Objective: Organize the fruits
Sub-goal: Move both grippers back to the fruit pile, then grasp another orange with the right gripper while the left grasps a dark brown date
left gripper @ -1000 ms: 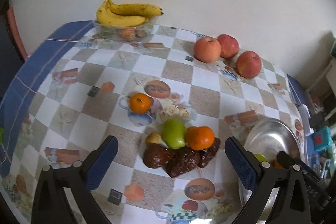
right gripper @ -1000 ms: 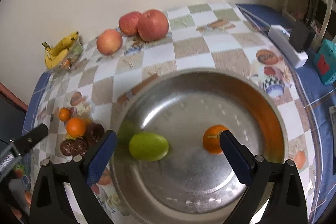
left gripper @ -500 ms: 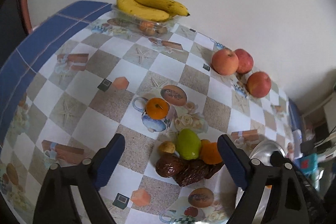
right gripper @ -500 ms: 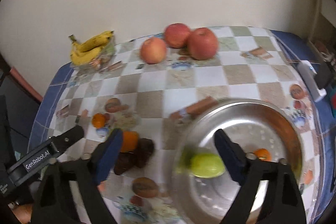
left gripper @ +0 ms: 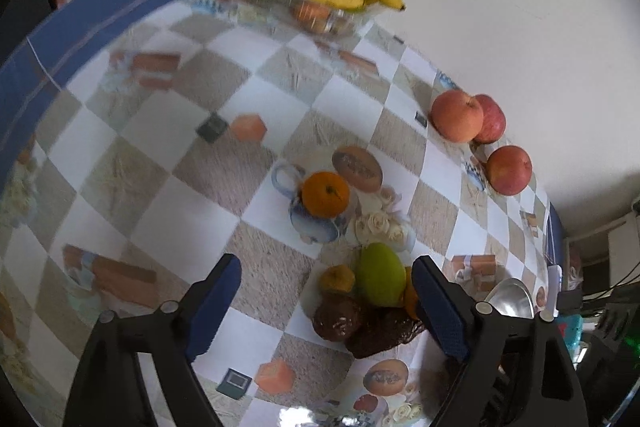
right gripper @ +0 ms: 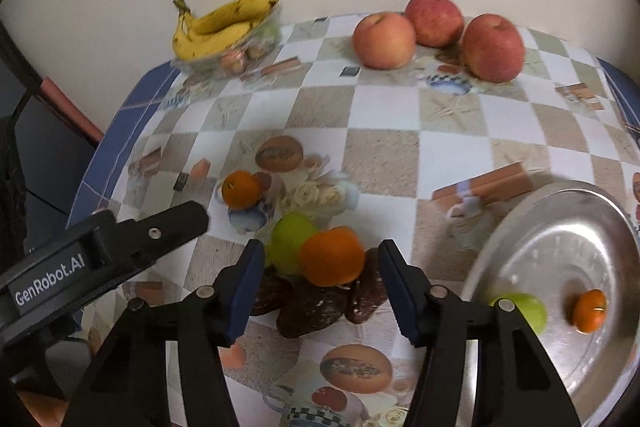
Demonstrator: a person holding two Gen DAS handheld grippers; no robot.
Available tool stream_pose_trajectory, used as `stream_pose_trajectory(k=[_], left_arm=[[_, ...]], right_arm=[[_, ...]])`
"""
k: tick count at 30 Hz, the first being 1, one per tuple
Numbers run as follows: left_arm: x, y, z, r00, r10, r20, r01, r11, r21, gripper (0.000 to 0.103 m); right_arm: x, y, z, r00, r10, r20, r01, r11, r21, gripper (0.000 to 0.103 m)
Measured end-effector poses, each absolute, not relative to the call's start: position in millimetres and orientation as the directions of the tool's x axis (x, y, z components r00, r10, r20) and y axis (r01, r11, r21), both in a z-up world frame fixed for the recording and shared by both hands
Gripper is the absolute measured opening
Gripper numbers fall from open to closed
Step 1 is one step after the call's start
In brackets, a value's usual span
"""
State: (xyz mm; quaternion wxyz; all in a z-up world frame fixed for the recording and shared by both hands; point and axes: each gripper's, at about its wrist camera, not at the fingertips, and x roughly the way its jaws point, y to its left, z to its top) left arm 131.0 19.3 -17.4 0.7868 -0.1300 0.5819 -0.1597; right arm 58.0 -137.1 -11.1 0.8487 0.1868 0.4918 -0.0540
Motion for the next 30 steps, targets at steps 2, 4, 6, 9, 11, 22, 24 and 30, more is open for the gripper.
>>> stream_pose_trajectory(k=[2,4,6,9,11,22,24,30], left_arm=[[130.6,18.4,-24.7,0.247,-0.404,-0.881,0.083,0.915,-0.396,0.084],[129.8,17.5,-30.1,0.227,-0.414,-0.881,0.074,0.91,-0.409,0.084],[128.9,16.3,-34.1,0.21,-0.428,-0.879,0.064,0.903,-0.425,0.084],[128.3,13.5,-39.9,0.186,-0.437,-0.88,0.052,0.899,-0.435,0.082],[128.0,14.3,-43.8,0.173,-0.447,-0.878,0.032,0.893,-0.448,0.076],[124.8,18.4,-55.0,0.134,-0.492,-0.86,-0.043,0.864,-0.501,0.056],[124.4,19.7,-55.9,0.131,-0.495,-0.859,-0.054,0.862,-0.504,0.053],[120.3,17.3,-61.2,0.103,-0.502,-0.858,-0.06,0.858,-0.51,0.038]], right_arm=[[59.6,-134.0,-16.5,0.499,0.095,-0.861,0.269,0.928,0.259,0.06],[61.3,-132.4,-21.9,0.488,0.09,-0.868,0.267,0.931,0.247,0.06],[62.3,-131.6,-25.4,0.482,0.089,-0.872,0.266,0.933,0.243,0.057],[62.6,-131.4,-25.7,0.483,0.064,-0.873,0.268,0.939,0.217,0.05],[61.7,-133.0,-25.9,0.488,0.062,-0.871,0.273,0.937,0.22,0.045],[53.5,-142.2,-18.6,0.519,0.091,-0.85,0.292,0.916,0.276,0.039],[50.4,-146.1,-14.4,0.528,0.091,-0.844,0.304,0.908,0.288,0.039],[40.5,-161.1,-10.2,0.532,0.091,-0.842,0.348,0.883,0.315,0.039]])
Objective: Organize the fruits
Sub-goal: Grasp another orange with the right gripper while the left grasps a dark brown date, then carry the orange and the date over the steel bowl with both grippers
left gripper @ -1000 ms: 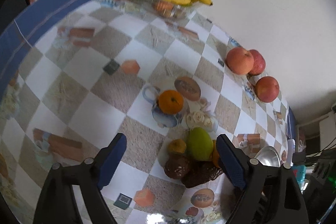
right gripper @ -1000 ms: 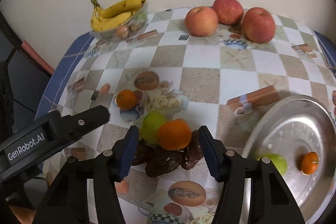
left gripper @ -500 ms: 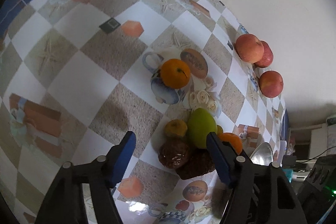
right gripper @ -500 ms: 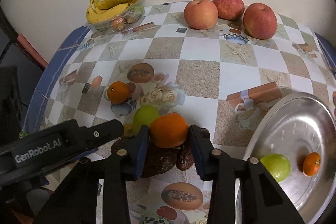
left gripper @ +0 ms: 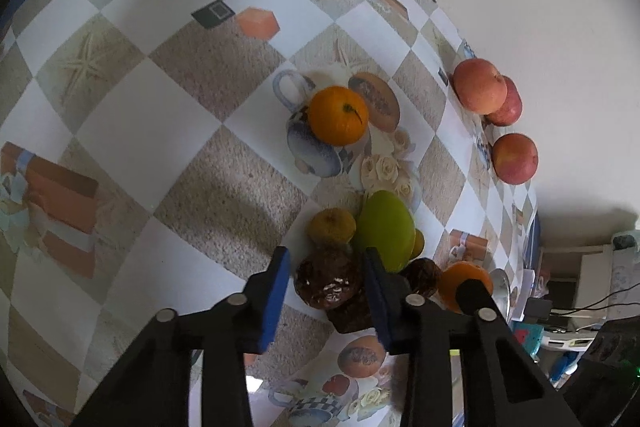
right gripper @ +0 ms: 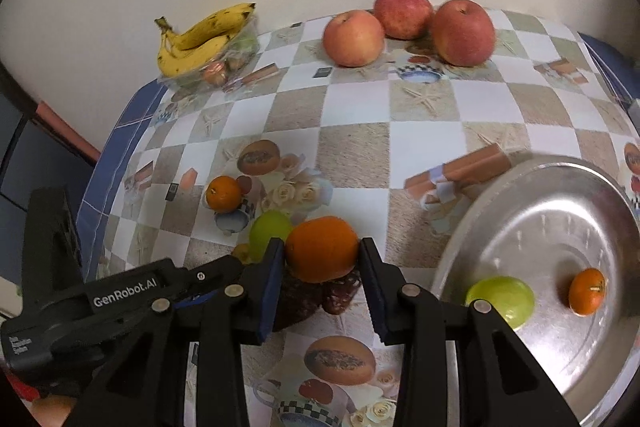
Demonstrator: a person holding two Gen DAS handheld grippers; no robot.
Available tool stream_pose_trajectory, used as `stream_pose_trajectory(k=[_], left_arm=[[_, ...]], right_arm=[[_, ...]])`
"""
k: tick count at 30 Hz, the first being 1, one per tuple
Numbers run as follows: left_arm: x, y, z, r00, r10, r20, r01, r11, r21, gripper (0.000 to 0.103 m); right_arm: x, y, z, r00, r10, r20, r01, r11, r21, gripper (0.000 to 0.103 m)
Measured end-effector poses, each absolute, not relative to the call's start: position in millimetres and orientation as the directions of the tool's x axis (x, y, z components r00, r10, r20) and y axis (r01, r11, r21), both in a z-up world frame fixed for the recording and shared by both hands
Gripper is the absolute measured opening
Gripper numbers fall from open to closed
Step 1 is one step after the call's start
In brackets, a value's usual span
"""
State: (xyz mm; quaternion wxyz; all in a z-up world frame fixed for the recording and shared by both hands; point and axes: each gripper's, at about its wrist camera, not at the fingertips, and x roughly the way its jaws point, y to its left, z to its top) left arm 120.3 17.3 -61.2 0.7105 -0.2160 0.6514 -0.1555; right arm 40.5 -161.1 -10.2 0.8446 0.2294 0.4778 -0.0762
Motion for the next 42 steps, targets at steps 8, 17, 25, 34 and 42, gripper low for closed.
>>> stream_pose_trajectory(k=[8,17,25,34,42], left_arm=[[119.3,21.5,-61.3,0.112,-0.52,-0.847,-0.085,0.844,-0.53,0.036],[121.4,27.5,-34.9,0.179,-0.568,-0.803,-0.06,0.809,-0.585,0.036],[109.9,1.8,-5.2,0.194,-0.63,-0.752,0.052,0.772,-0.633,0.036],[65.2,-79.8,13.6,0.076,-0.673,-0.736,0.31,0.717,-0.624,0.036],[22.7,-138.3,2.1,-0.005,-0.616,-0.787,0.487,0.686,-0.54,0.036]], right_arm=[[37.1,-166.5,-9.9,0.533,0.097,-0.84,0.362,0.872,0.33,0.039],[23.0,-183.2,0.5,0.535,0.057,-0.843,0.405,0.858,0.315,0.039],[-10.1,-230.9,12.6,0.506,-0.089,-0.858,0.531,0.816,0.229,0.039],[-64.7,-288.2,8.7,0.448,-0.169,-0.878,0.676,0.706,0.209,0.039],[-84.4,-290.8,3.7,0.427,-0.152,-0.891,0.675,0.71,0.202,0.039]])
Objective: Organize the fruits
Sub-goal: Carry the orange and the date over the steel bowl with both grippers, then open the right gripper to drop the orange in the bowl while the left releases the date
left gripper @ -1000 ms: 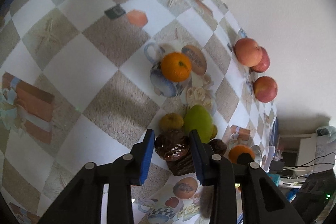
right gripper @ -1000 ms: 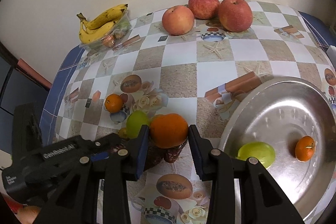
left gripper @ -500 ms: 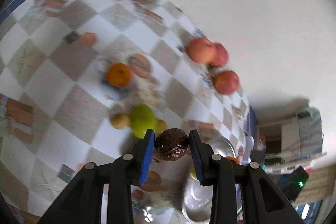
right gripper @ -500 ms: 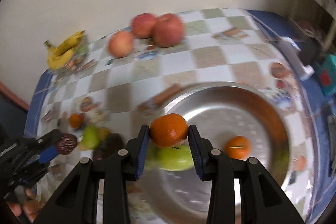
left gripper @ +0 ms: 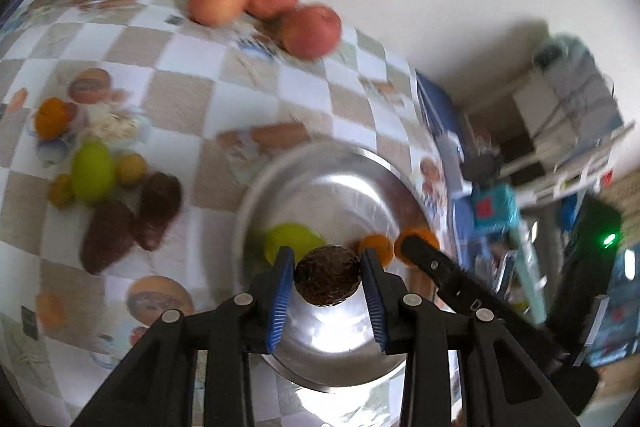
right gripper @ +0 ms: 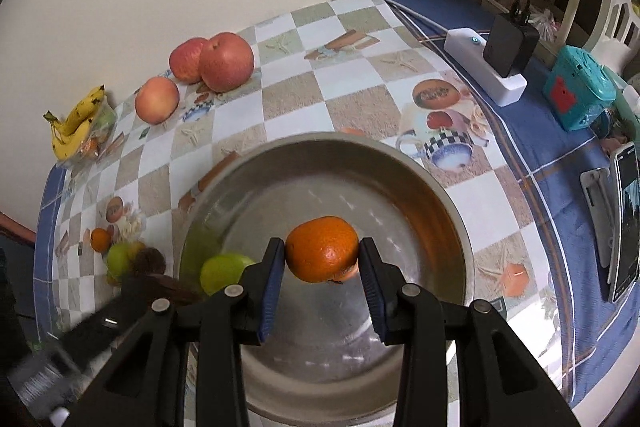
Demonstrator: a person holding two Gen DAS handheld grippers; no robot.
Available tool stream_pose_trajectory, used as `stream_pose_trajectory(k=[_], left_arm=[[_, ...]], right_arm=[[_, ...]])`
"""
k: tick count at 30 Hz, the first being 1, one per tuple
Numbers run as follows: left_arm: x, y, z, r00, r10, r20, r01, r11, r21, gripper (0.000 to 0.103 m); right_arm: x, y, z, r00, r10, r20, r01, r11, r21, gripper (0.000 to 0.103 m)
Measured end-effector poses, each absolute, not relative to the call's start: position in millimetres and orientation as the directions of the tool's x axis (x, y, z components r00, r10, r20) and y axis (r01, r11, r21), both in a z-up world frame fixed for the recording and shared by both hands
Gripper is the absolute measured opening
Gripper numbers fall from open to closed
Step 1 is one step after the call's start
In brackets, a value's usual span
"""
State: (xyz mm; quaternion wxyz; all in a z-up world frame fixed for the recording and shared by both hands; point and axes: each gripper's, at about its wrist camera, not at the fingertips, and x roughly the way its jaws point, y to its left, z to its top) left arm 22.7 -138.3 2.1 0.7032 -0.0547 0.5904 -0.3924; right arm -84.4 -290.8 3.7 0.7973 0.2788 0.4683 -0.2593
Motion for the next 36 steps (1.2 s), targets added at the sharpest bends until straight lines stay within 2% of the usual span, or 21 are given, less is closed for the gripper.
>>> stream_pose_trajectory(k=[13,25,36], left_arm=[[17.6,-144.9,-34.9,-0.049,-0.527,-0.849,0.489,0.728,-0.48,0.036],[20.3,-143.5,-39.0,-0.045,-0.517,-0.855,0.466,0.746,-0.476,0.036],[17.7,-146.2,-41.7,-0.057,-0.513,-0.856,0.467,0.744,-0.477,0.036]], right_arm=[[-78.7,-282.3,-18.8,0.363,-0.068,-0.929,0.651,0.732,0.201,0.039],[-84.7,-278.5,-13.7,0.381,-0.044,-0.924,0.638,0.735,0.228,0.039],[-82.1,-278.9,-37.7,0.315,-0.019,-0.949,0.649,0.734,0.201,0.039]])
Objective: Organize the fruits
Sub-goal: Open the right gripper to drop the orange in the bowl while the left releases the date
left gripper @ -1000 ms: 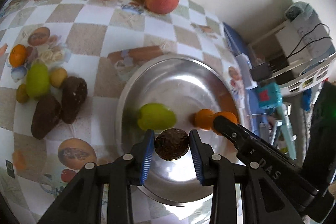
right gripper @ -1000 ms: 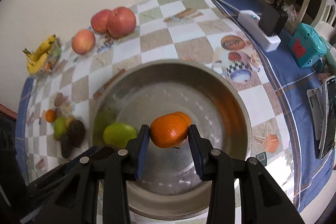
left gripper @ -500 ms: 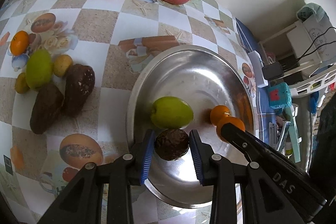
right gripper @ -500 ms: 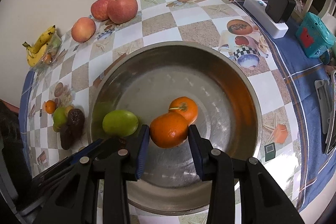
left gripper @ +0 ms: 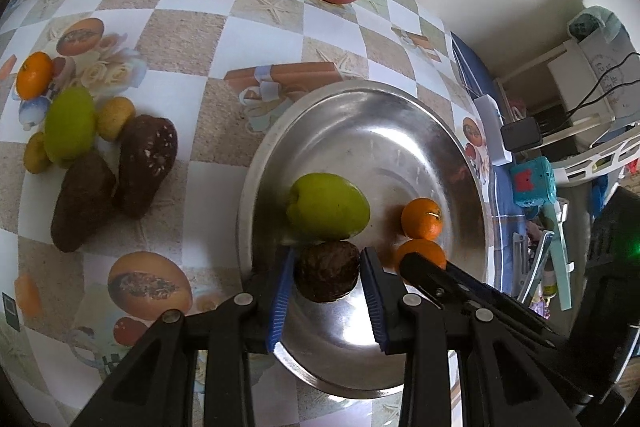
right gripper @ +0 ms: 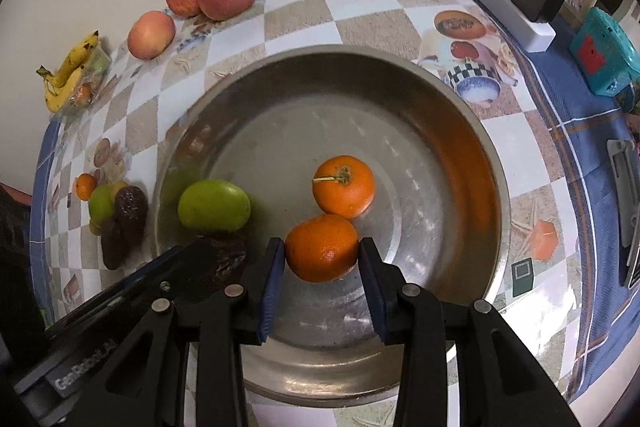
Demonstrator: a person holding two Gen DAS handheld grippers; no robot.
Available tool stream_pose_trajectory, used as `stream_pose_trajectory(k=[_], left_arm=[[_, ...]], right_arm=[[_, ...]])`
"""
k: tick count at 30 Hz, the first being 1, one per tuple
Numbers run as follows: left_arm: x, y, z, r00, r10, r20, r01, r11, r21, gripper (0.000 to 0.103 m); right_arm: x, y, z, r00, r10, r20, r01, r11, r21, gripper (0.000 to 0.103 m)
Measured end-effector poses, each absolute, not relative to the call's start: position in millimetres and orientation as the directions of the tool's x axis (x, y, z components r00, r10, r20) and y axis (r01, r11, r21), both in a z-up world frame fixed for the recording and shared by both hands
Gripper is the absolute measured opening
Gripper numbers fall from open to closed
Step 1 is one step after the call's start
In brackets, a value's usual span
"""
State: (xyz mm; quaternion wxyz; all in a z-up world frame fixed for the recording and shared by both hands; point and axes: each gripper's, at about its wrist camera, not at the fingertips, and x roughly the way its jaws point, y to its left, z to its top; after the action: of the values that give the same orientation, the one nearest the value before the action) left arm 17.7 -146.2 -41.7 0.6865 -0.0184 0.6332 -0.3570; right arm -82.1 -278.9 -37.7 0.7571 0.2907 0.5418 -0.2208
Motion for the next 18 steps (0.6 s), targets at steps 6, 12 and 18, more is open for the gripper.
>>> stream_pose_trajectory(k=[6,12,18], left_arm=[[18.7,-146.7,-46.4,-0.078,-0.527,-0.847,0.454,0.737,-0.5,0.036],[20.1,-146.4,-49.3,-0.107,-0.533,-0.84,0.427,0.738,-0.523,0.036],[22.6,-143.3,-49.8,-0.128,-0.542,-0.831,0.401,0.738,-0.543,0.038]], right_arm=[[-82.4,-280.5,-43.6,0.309,-0.016,-0.951,0.656,0.727,0.201,0.039],[-82.7,-281.8,-43.5,0.311,-0.009,-0.95,0.657,0.725,0.208,0.04],[-80.6,-281.6,-42.4,0.308,-0.01,-0.951,0.651,0.731,0.203,0.043]])
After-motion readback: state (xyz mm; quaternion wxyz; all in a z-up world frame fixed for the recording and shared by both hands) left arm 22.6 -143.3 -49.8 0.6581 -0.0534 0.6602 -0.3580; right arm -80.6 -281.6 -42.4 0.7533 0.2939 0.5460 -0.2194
